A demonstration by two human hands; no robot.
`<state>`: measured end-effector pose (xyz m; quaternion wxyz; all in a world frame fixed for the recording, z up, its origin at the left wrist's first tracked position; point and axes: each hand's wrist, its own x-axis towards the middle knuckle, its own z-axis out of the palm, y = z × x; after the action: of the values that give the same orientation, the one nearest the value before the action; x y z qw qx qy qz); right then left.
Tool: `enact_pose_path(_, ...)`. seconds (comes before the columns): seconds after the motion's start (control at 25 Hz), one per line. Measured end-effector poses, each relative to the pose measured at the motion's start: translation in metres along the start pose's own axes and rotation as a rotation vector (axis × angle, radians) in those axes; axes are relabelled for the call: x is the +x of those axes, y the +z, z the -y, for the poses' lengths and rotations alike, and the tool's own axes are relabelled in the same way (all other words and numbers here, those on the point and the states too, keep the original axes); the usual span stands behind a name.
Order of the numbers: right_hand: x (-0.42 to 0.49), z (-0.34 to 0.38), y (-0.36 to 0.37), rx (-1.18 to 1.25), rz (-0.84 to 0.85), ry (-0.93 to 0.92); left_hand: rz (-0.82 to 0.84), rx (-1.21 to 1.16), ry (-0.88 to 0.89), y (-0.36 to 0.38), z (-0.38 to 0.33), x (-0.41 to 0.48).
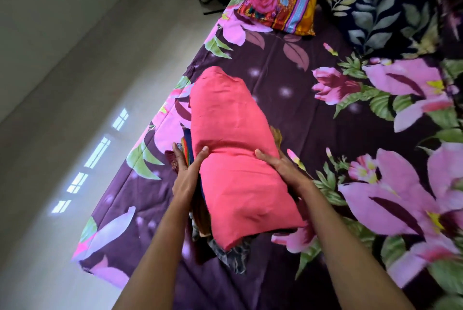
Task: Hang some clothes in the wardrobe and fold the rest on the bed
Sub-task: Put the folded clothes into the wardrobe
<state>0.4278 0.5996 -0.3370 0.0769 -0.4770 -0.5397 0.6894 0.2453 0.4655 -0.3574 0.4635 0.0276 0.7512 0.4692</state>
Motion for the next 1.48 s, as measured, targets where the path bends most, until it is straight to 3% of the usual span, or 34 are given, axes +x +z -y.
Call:
enact_pose_path(0.24,-0.104,0.005,0.022,0.121,-0.086,-0.052,0.085,-0.048,0.209,-0.034,-0.010,-0.093)
enact_pose_path(0.44,-0.190,-0.001,0.047,0.233,-0.181,-0.124,0.197,-0.009,0.257,-0.058,-0.015,-0.150)
enact_pose_path(0.84,-0.360,-0.069,0.121,0.473,-0.580,-0.239,0.620,0.238,0.383,-0.082,0.013,-0.250)
enact_pose_path(1.16,-0.507,-0.157,0.160,0.665,-0.947,-0.246,0.990,0.375,0.380,-0.054,0.076,-0.369)
enact_pose_path(1.48,-0.720,-0.278,0.178,0.819,-1.274,-0.143,1.293,0.550,0.341,-0.001,0.211,-0.560)
